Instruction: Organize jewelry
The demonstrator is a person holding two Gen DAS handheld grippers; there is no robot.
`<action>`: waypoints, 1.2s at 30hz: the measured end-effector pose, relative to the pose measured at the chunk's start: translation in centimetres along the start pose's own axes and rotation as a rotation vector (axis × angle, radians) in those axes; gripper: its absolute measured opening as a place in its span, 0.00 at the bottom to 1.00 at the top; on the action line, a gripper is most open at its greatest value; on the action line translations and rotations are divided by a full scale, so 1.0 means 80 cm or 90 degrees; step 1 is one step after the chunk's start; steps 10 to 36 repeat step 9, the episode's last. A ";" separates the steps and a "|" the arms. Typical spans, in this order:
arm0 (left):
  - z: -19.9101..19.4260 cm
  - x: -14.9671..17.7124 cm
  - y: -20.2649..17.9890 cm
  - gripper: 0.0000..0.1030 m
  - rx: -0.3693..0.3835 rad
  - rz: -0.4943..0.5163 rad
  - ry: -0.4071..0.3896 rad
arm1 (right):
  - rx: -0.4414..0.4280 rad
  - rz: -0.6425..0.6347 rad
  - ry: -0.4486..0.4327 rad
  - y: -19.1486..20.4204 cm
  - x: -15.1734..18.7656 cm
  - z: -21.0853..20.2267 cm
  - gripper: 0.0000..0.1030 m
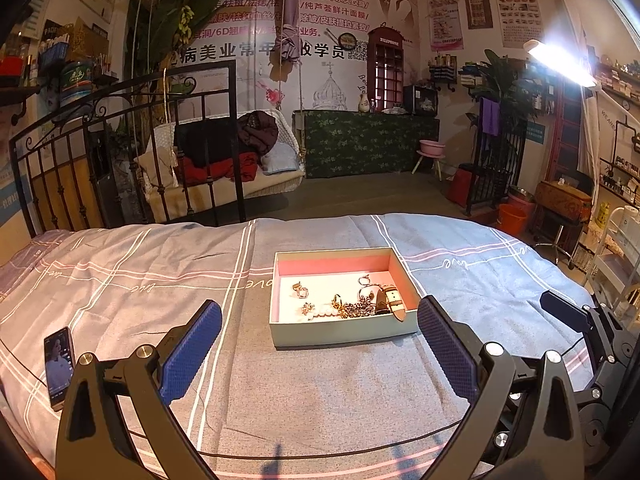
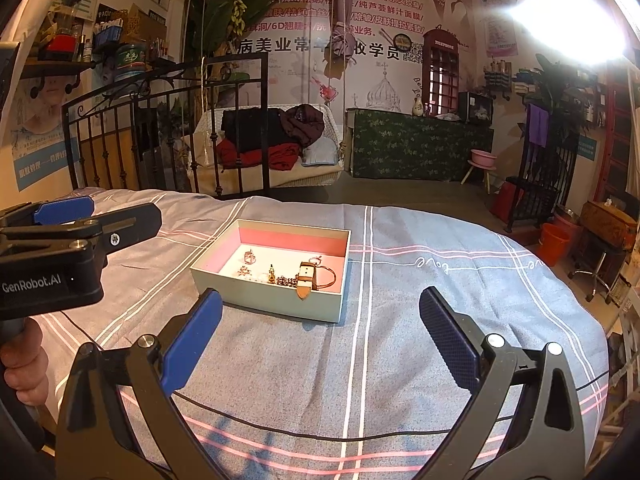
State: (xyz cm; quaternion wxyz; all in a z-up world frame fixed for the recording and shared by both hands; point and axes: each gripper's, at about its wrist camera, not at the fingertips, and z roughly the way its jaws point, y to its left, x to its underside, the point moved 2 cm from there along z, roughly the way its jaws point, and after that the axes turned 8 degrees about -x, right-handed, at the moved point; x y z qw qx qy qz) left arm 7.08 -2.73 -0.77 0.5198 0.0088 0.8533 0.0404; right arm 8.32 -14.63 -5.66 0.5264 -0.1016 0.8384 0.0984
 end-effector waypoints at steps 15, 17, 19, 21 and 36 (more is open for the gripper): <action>0.013 -0.001 0.010 0.94 -0.020 -0.030 0.034 | 0.001 -0.001 0.008 0.000 0.000 0.003 0.94; 0.013 -0.001 0.010 0.94 -0.020 -0.030 0.034 | 0.001 -0.001 0.008 0.000 0.000 0.003 0.94; 0.013 -0.001 0.010 0.94 -0.020 -0.030 0.034 | 0.001 -0.001 0.008 0.000 0.000 0.003 0.94; 0.013 -0.001 0.010 0.94 -0.020 -0.030 0.034 | 0.001 -0.001 0.008 0.000 0.000 0.003 0.94; 0.013 -0.001 0.010 0.94 -0.020 -0.030 0.034 | 0.001 -0.001 0.008 0.000 0.000 0.003 0.94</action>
